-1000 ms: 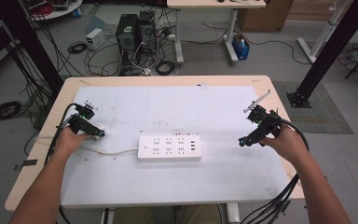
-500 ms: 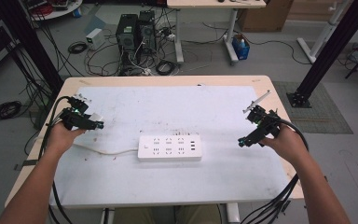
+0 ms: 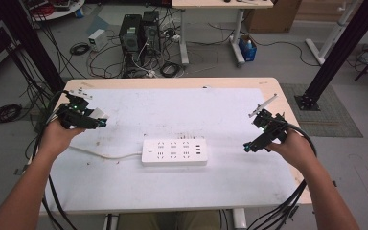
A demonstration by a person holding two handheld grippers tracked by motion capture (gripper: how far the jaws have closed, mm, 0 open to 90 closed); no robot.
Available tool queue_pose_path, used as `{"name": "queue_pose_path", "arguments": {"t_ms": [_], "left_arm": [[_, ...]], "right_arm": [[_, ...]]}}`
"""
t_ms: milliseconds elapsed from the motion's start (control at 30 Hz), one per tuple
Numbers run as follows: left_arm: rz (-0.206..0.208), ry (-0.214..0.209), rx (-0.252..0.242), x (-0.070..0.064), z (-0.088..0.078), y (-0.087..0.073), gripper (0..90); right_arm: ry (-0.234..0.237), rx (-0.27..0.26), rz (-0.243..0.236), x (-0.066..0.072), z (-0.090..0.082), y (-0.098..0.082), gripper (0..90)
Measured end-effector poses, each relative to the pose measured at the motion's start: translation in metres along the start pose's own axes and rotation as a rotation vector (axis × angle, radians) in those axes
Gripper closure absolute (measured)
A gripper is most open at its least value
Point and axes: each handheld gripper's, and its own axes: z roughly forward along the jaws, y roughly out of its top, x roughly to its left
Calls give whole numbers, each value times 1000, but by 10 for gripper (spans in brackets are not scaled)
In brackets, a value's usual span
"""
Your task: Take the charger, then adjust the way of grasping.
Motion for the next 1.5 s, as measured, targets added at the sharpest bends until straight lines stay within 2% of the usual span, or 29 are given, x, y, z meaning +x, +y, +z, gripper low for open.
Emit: {"name": "queue_pose_path", "arguments": {"t_ms": [267,300,333,400,433,700,833,900,1033,1233,1400,1500], "left_arm": [[76,-39,-13,-20,-9,14,424],[76,-39,-13,-20,-9,14,424],[108,-51,-8,-25,-10,20,424],[120,-56,-8,-27,-10,22,424],[150,-69,-11,-34,-11,28,424],[253,-125,-33,-56,-13,49,424],[315,-175,-48,-66,-9,57,424],[347,-204,-54,-71,-5,58,424],[405,-264,-52,-78,3,61,424],[434,-326,-84,-86,14,64,424],[457,-349,-93,-95,21,67,424],[469,-377,-112,-105,28,70,424]], "right_arm": [[-6,-16,-4,7,-3,-1,11],[-6,-16,-4,7,-3,-1,11],[-6,-21,-5,7,-4,-1,12],[-11,-36,3,7,-6,-1,12],[-13,-44,6,7,-6,-1,11],[-27,-77,27,10,-8,7,11],[-21,-96,39,14,-8,10,11],[-27,-104,56,17,-8,12,11],[-6,-119,91,23,-5,15,12],[35,-123,141,33,1,19,33],[61,-125,166,39,7,22,34],[95,-143,202,43,12,26,34]]}}
